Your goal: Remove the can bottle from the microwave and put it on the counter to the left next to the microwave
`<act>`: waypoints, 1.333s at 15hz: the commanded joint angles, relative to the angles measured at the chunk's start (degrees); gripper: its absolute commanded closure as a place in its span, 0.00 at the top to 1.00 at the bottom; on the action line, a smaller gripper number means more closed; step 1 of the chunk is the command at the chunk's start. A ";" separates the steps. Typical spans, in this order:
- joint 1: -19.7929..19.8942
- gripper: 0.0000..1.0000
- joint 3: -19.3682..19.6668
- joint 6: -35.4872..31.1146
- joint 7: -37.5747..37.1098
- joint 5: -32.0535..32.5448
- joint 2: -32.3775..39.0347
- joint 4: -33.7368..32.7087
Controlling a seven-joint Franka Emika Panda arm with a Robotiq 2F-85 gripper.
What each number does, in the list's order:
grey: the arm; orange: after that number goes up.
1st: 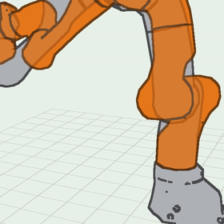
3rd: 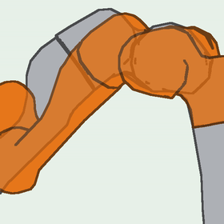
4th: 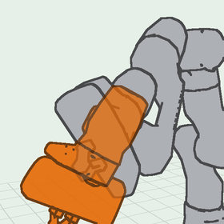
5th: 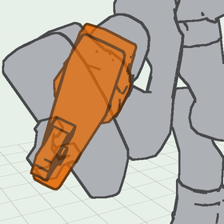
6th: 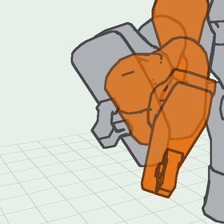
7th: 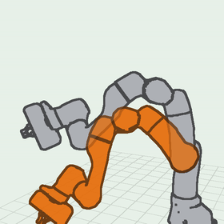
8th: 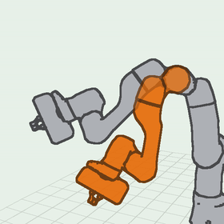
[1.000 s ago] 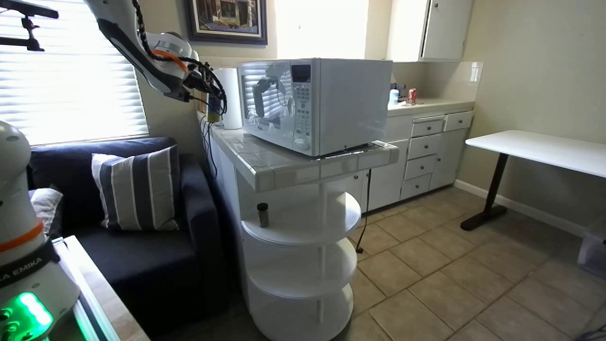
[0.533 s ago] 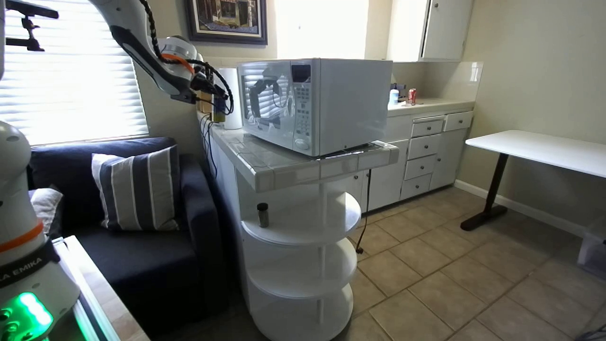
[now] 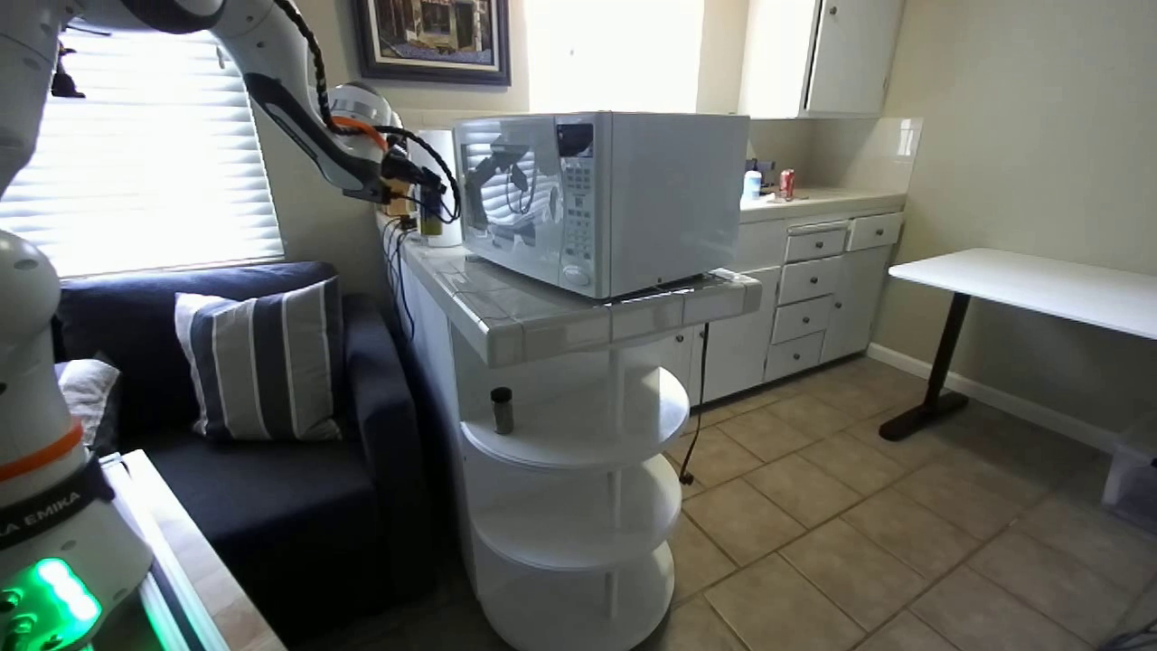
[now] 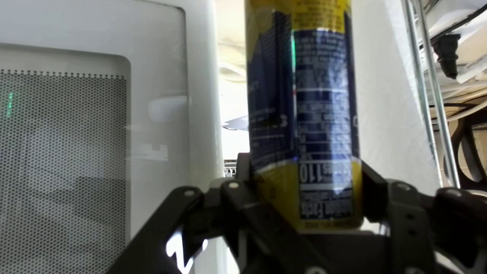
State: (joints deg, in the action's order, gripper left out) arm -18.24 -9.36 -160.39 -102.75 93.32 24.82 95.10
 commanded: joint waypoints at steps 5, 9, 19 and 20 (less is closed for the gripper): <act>-1.82 0.37 0.14 5.02 0.96 0.30 6.55 -7.18; -2.65 0.37 0.38 7.28 -0.50 1.38 8.54 -9.40; -2.76 0.37 0.53 7.63 -2.33 2.46 11.76 -13.00; -2.75 0.37 0.52 7.53 -2.57 2.61 11.99 -13.21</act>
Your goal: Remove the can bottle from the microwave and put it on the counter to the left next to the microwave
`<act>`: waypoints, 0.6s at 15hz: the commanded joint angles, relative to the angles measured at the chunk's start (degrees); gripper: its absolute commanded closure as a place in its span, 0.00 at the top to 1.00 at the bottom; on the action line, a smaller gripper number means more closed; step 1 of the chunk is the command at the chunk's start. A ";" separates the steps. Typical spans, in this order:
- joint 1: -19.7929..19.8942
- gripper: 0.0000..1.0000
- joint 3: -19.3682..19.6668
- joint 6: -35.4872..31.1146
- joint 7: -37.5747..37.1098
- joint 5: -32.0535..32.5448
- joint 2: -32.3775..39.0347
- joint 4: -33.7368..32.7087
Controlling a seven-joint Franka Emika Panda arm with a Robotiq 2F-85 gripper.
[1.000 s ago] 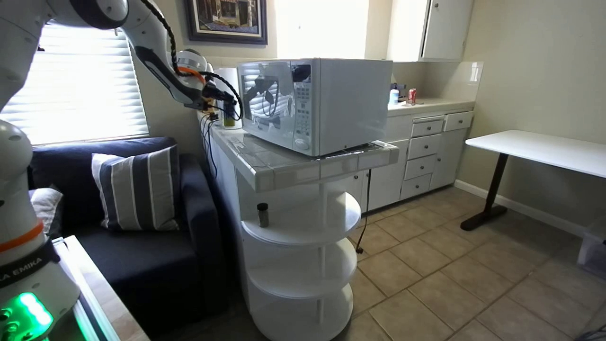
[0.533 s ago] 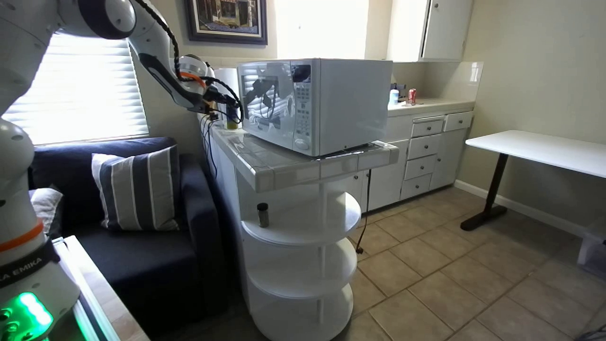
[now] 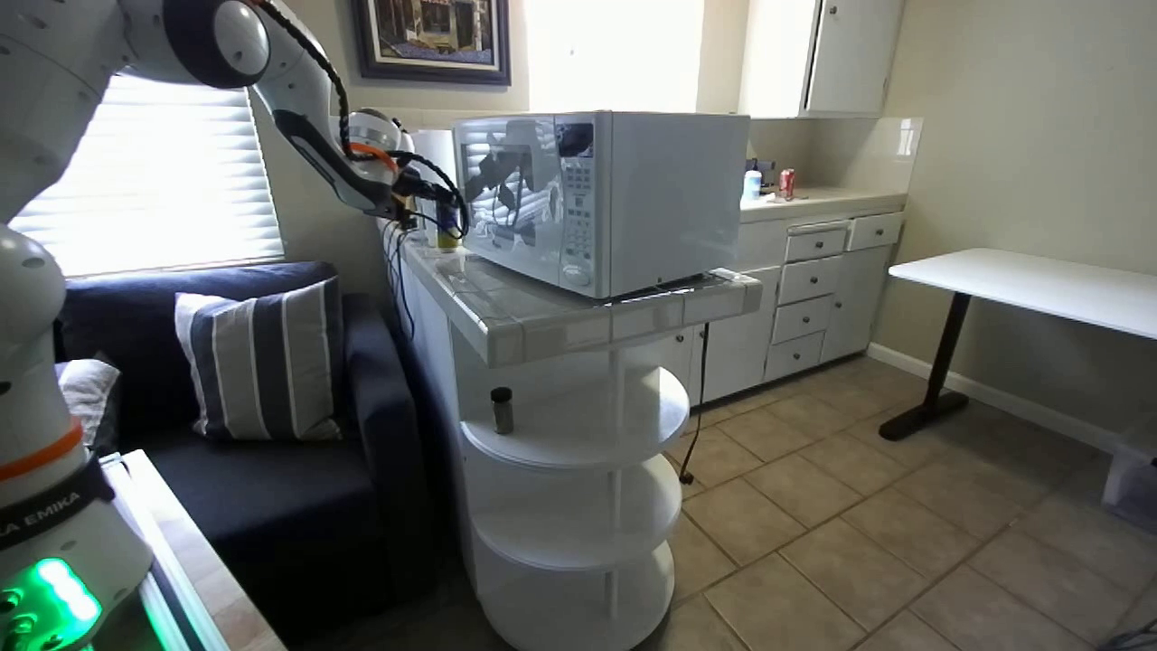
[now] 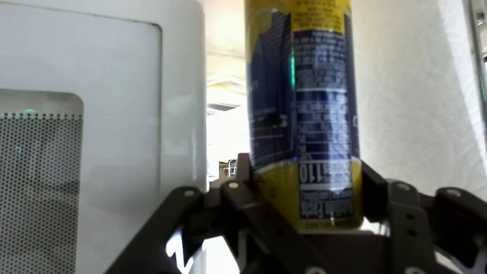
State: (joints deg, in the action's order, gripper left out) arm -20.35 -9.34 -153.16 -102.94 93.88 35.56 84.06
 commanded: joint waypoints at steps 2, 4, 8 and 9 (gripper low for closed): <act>-0.52 0.74 0.37 0.11 -2.55 1.92 1.37 -2.11; -0.53 0.95 0.36 0.28 -2.39 1.86 1.06 -1.91; -0.06 1.00 -0.32 0.24 -1.08 -0.43 -0.54 -0.58; 0.13 1.00 -0.59 0.18 -0.56 -1.41 -1.05 0.02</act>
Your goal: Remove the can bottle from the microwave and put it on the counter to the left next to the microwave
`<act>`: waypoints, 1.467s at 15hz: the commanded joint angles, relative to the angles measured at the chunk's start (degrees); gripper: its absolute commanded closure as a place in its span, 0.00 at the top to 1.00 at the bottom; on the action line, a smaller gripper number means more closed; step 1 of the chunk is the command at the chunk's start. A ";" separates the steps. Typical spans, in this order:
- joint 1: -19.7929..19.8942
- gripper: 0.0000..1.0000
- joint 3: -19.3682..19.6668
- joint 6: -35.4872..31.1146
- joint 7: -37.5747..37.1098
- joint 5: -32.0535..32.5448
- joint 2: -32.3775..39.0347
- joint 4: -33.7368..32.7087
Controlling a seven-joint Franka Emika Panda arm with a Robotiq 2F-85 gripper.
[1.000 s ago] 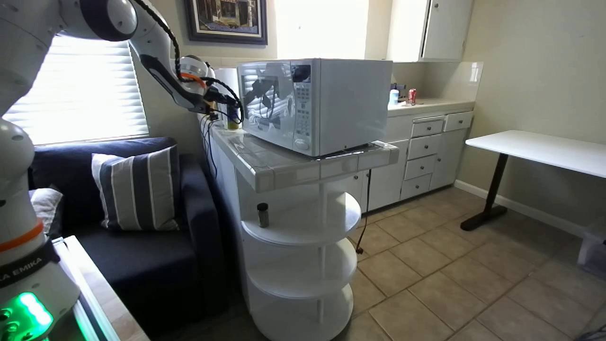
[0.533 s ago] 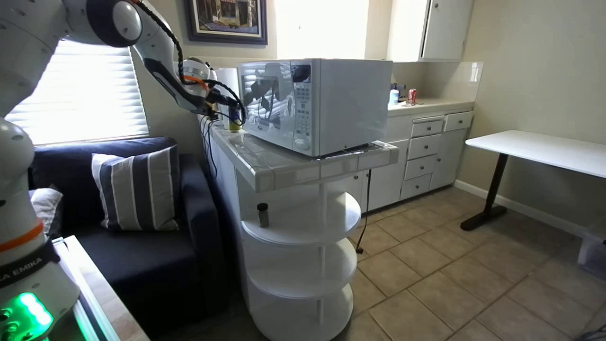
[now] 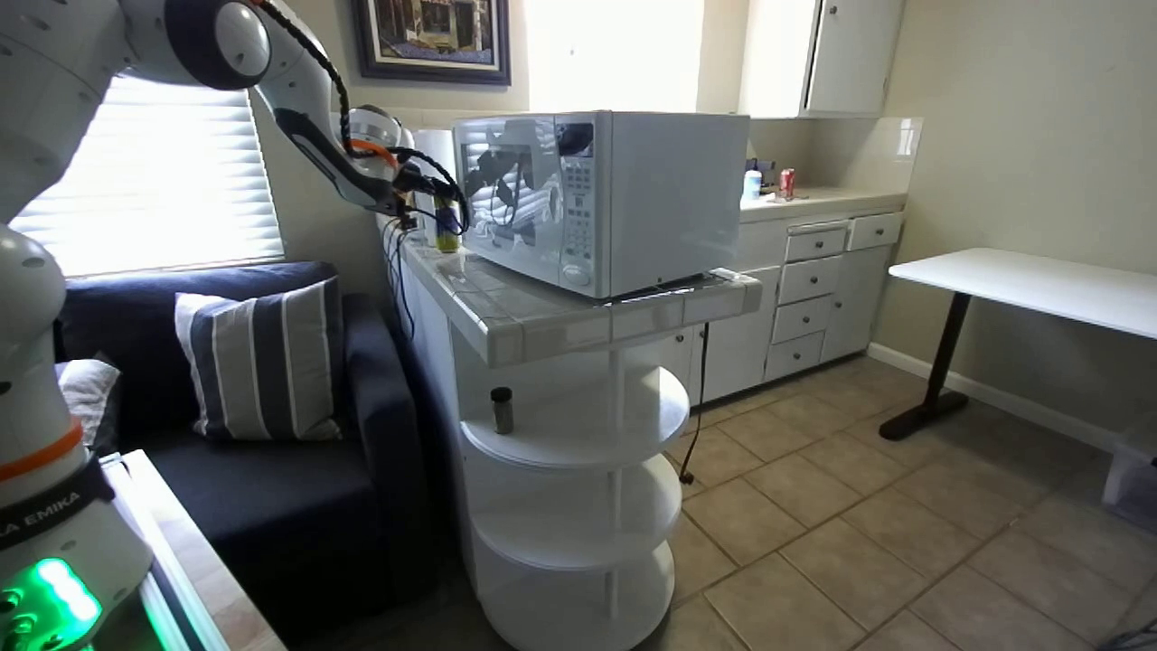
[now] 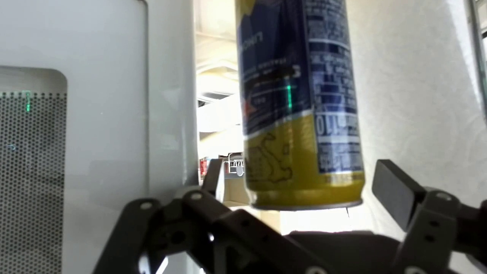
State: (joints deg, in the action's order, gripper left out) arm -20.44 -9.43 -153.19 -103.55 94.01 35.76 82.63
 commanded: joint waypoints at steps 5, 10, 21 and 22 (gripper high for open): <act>1.19 1.00 -2.47 0.92 5.57 -10.02 -4.04 5.22; 2.30 1.00 -5.03 1.72 13.18 -20.63 -6.75 8.87; 12.89 1.00 -19.57 7.55 44.89 -63.44 -21.77 24.41; 16.13 1.00 -23.33 6.02 49.27 -67.24 -24.26 27.28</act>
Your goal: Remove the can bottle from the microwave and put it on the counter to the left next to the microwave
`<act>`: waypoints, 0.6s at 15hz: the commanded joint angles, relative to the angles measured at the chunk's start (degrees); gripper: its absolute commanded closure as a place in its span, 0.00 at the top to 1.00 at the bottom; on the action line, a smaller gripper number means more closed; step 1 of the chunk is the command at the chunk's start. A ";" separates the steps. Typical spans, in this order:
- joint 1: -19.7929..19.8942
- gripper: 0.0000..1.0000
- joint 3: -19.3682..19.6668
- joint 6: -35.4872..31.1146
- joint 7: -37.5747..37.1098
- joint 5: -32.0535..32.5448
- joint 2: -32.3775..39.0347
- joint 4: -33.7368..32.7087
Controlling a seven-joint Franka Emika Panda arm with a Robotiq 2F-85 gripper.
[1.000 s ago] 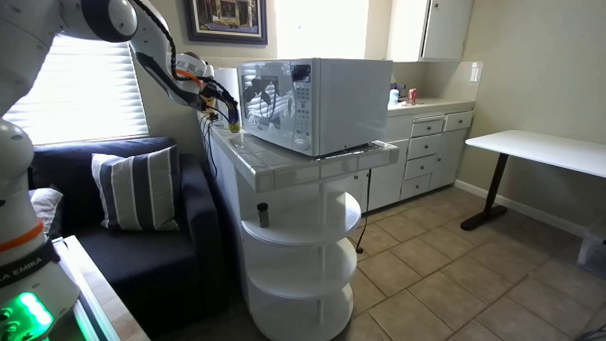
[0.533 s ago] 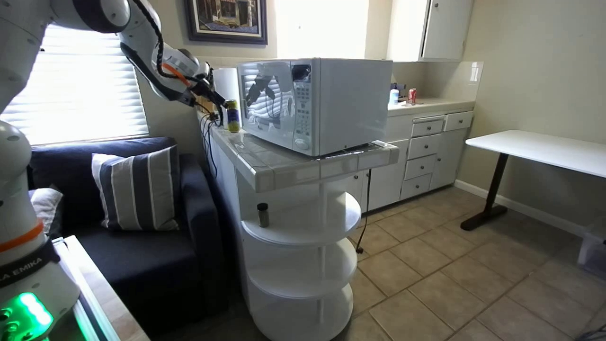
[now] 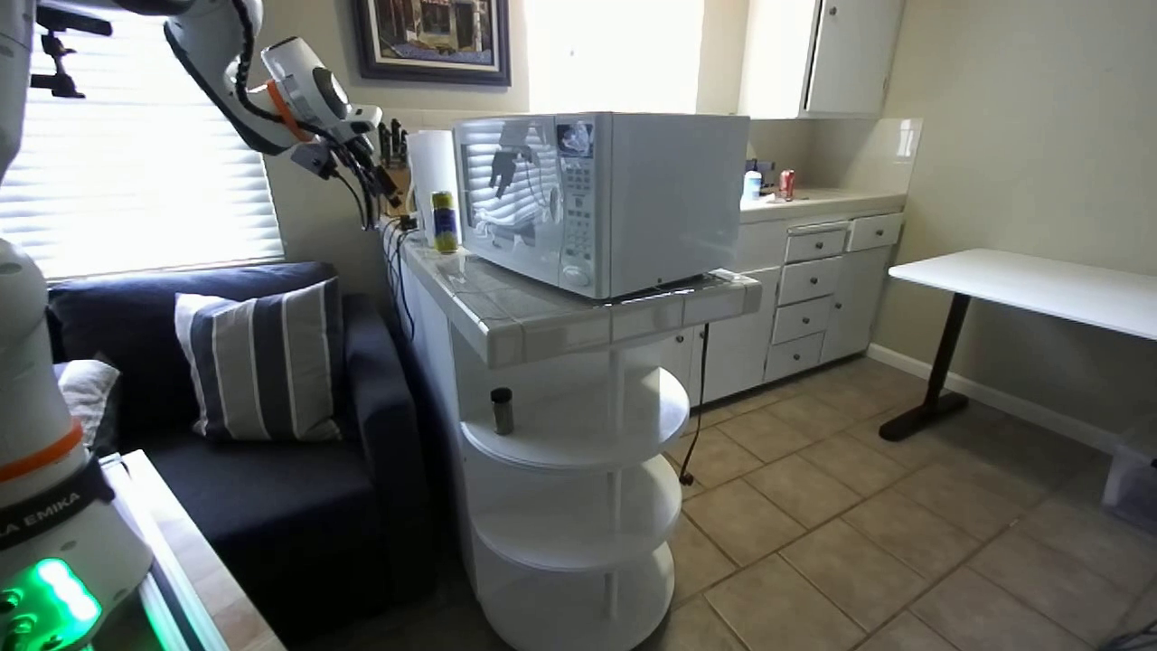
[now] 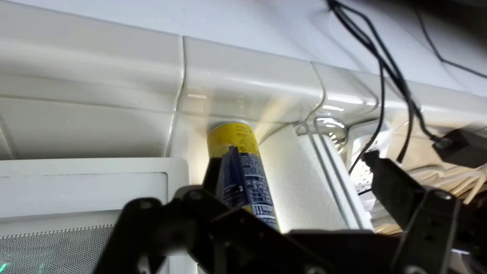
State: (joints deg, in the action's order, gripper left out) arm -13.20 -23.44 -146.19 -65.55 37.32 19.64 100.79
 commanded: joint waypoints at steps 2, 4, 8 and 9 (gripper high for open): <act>12.56 1.00 -12.39 1.92 20.40 -19.23 -13.56 11.99; 14.64 1.00 -12.47 5.96 28.47 -26.63 -19.98 15.13; 6.56 1.00 1.32 18.72 34.22 -30.14 -32.72 20.52; 6.45 1.00 2.88 22.05 34.91 -29.37 -35.74 21.64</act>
State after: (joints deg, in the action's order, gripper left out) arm -4.74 -25.79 -130.91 -33.95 9.47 -6.07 116.05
